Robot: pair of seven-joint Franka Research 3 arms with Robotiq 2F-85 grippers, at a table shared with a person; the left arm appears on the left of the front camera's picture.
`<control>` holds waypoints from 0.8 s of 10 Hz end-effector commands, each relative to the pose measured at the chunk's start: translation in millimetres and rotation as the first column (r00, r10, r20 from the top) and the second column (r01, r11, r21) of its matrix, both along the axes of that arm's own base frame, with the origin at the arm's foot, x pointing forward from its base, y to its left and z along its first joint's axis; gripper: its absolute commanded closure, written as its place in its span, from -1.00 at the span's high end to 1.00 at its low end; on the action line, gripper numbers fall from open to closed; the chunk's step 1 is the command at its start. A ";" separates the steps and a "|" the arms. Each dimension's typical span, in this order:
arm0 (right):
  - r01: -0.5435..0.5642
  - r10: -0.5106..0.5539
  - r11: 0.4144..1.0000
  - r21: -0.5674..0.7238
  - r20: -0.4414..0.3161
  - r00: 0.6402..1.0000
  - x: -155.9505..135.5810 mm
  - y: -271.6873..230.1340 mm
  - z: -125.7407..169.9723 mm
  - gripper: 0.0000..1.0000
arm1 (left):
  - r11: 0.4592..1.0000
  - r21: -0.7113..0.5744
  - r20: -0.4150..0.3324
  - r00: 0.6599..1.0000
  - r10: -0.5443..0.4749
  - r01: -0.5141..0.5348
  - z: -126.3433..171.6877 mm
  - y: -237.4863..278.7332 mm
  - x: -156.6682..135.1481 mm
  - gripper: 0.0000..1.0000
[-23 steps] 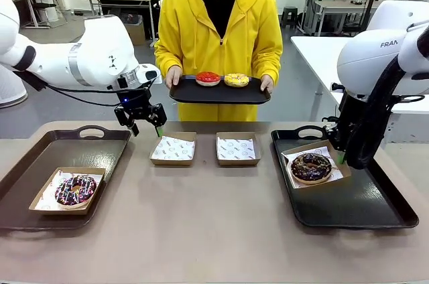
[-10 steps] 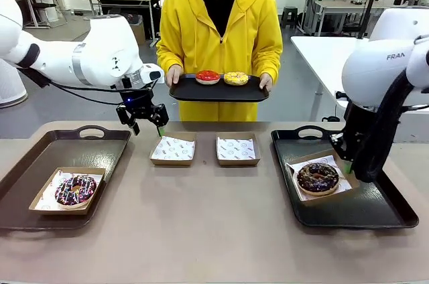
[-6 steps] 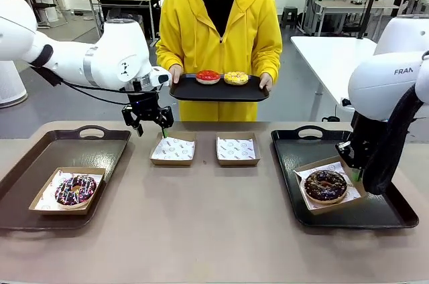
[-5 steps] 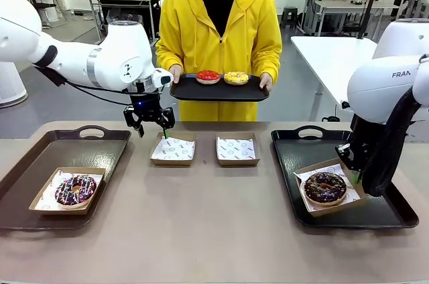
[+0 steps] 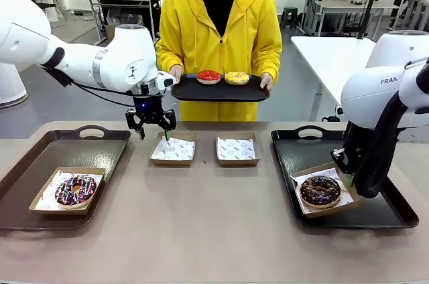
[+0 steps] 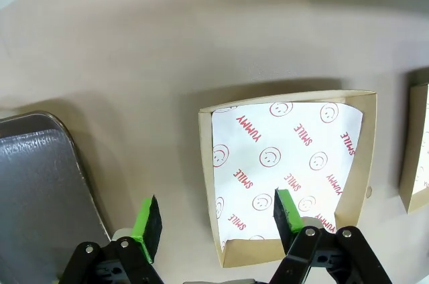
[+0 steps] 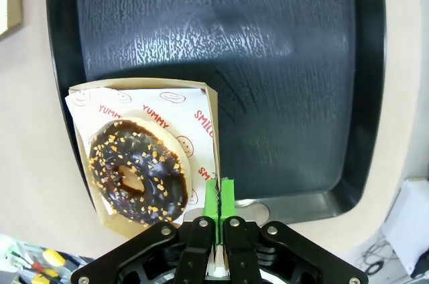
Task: Individually package the donuts and arrange them on the tray.
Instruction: Place the picked Paper togo box on the Handle tray while simultaneously picking up another Paper togo box from the table with the other hand.
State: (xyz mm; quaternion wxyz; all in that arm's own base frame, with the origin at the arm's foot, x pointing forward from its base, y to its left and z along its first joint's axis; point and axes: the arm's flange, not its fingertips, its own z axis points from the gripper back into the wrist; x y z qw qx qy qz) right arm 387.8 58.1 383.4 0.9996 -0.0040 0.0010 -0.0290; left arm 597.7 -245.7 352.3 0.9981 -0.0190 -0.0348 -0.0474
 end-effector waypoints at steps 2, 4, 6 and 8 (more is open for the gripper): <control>0.013 -0.014 0.998 0.054 0.017 1.000 8.2 -0.5 -4.8 -0.98 | 0.999 0.048 0.004 1.000 0.022 -0.023 -1.4 -3.9 5.7 0.75; 0.017 -0.018 0.998 0.064 0.018 1.000 8.7 -0.7 -5.2 -0.98 | 0.999 0.049 0.002 1.000 0.023 -0.023 -2.9 -3.4 6.9 0.75; 0.009 -0.009 0.998 0.059 0.005 1.000 8.0 0.0 -6.2 -0.98 | 0.999 0.049 -0.003 1.000 0.022 -0.022 -4.3 -2.7 6.3 0.75; 0.011 -0.011 0.998 0.056 -0.009 1.000 8.2 0.0 -7.1 -0.98 | 0.999 0.048 -0.017 1.000 0.022 -0.021 -7.4 -1.6 7.4 0.75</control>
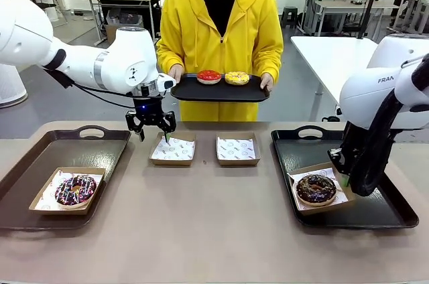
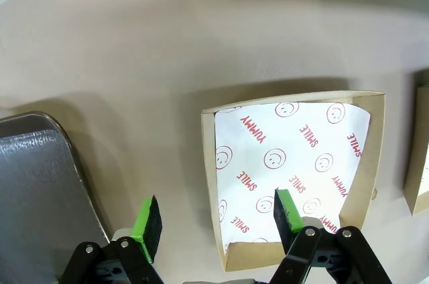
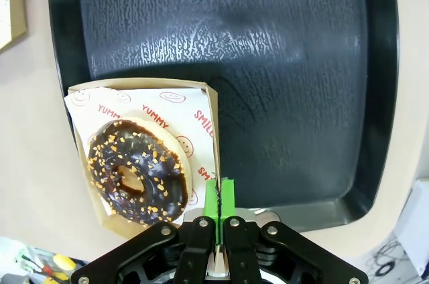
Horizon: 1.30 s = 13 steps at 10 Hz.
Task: Individually package the donuts and arrange them on the tray.
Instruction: Place the picked Paper togo box on the Handle tray while simultaneously picking up another Paper togo box from the table with the other hand.
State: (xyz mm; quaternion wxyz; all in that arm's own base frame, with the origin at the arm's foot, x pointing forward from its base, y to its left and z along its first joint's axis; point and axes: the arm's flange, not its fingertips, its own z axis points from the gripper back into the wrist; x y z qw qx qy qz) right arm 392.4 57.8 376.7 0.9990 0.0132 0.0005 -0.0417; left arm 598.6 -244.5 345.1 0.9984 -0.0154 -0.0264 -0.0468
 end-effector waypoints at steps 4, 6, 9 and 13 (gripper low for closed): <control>-0.023 0.025 0.999 0.035 -0.033 0.999 3.4 0.7 -2.4 -0.98 | 0.999 0.030 -0.031 0.999 0.014 -0.013 -10.8 -0.7 7.5 0.75; -0.032 0.034 0.999 0.044 -0.042 0.999 2.9 1.2 -2.1 0.22 | 1.000 0.011 -0.035 0.999 0.009 -0.008 -9.8 0.3 7.7 0.75; -0.029 0.031 0.998 0.048 -0.047 0.998 3.4 1.0 -2.3 1.00 | 1.000 0.012 -0.034 0.999 0.006 -0.005 -10.6 2.3 8.0 -0.58; -0.034 0.036 0.998 0.052 -0.045 0.998 3.7 1.4 -3.6 1.00 | 0.999 0.015 -0.022 0.999 -0.028 0.028 -10.5 3.5 6.6 -0.54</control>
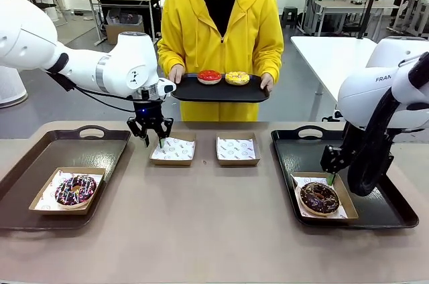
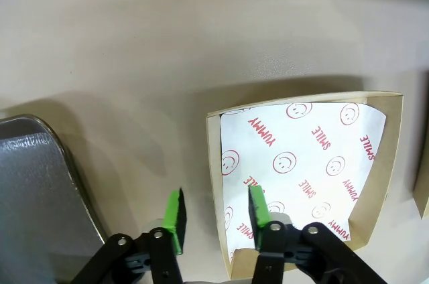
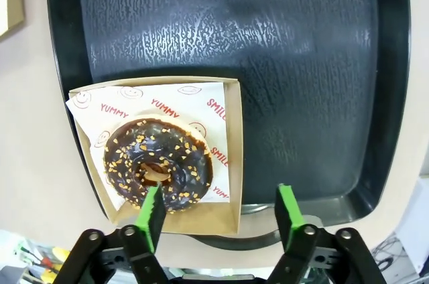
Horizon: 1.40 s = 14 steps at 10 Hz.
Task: Individually package the donuts and arrange them on the tray.
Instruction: Place the picked Paper togo box on the Handle tray while simultaneously picking up another Paper togo box from the table with the other hand.
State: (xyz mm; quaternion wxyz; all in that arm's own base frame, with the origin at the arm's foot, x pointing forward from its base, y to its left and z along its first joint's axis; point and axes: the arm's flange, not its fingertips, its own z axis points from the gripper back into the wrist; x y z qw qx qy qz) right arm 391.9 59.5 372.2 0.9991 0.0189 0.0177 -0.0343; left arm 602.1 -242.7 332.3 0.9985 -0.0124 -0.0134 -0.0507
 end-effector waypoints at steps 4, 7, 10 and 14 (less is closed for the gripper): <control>-0.018 0.018 0.999 0.040 -0.011 1.000 4.1 -0.5 0.3 1.00 | 1.000 -0.003 -0.011 1.000 -0.013 0.013 3.5 2.4 4.3 -1.00; -0.015 0.016 0.999 0.045 -0.008 1.000 4.1 -0.7 0.6 1.00 | 1.000 -0.003 -0.017 1.000 -0.008 0.008 3.1 3.0 5.5 -1.00; -0.004 0.004 1.000 0.003 -0.001 1.000 0.1 -0.2 -0.3 1.00 | 1.000 -0.002 0.000 1.000 -0.002 0.002 0.7 0.5 0.6 -1.00; -0.010 -0.024 0.932 0.362 0.087 0.996 -24.2 -67.7 46.2 1.00 | 1.000 -0.022 0.044 0.999 0.017 -0.016 35.8 1.5 -2.1 -0.98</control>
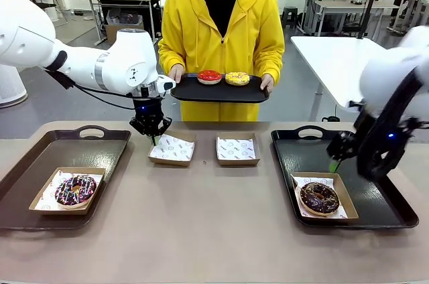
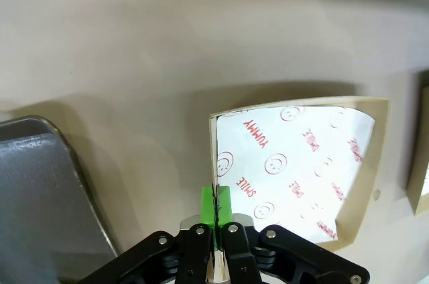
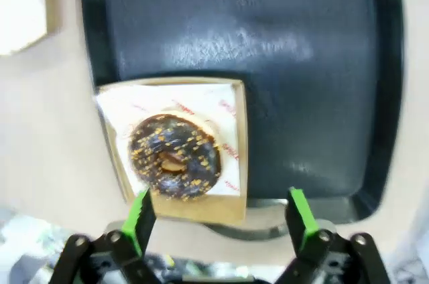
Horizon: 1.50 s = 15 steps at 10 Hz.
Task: Individually package the donuts and arrange them on the tray.
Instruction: Place the picked Paper togo box on the Handle tray while simultaneously picking up another Paper togo box from the table with the other hand.
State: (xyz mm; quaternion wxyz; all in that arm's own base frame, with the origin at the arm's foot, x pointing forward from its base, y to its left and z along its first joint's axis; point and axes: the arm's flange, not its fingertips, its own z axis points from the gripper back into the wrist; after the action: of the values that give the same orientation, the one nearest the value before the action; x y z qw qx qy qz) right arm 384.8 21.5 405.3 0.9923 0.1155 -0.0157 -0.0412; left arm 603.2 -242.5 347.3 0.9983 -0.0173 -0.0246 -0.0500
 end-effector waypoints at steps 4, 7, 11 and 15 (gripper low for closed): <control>-0.020 -0.041 0.804 0.594 0.090 0.995 -43.0 -130.1 34.2 1.00 | 0.996 -0.065 0.080 0.995 0.062 -0.057 104.0 4.3 1.4 -0.98; 0.030 -0.122 0.696 0.717 0.077 0.990 -40.2 -188.9 15.2 1.00 | 0.997 -0.059 0.096 0.994 0.059 -0.054 134.1 -10.3 7.7 -0.98; 0.049 -0.213 0.570 0.820 0.091 0.973 -52.2 -248.7 -3.0 1.00 | 0.994 -0.049 0.095 0.990 0.099 -0.095 149.0 -17.8 21.4 -0.98; -0.030 -0.152 0.577 0.816 0.143 0.978 -49.4 -256.3 -12.3 1.00 | 0.989 -0.036 0.075 0.986 0.149 -0.147 153.3 -18.2 35.2 -0.98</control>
State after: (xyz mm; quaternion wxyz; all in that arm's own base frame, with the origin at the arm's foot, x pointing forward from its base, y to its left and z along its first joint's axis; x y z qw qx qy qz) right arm 327.7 -235.5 394.9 0.8155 0.5642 -0.0871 -0.0952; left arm 631.0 -254.8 497.2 0.9967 -0.0434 -0.0685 0.0075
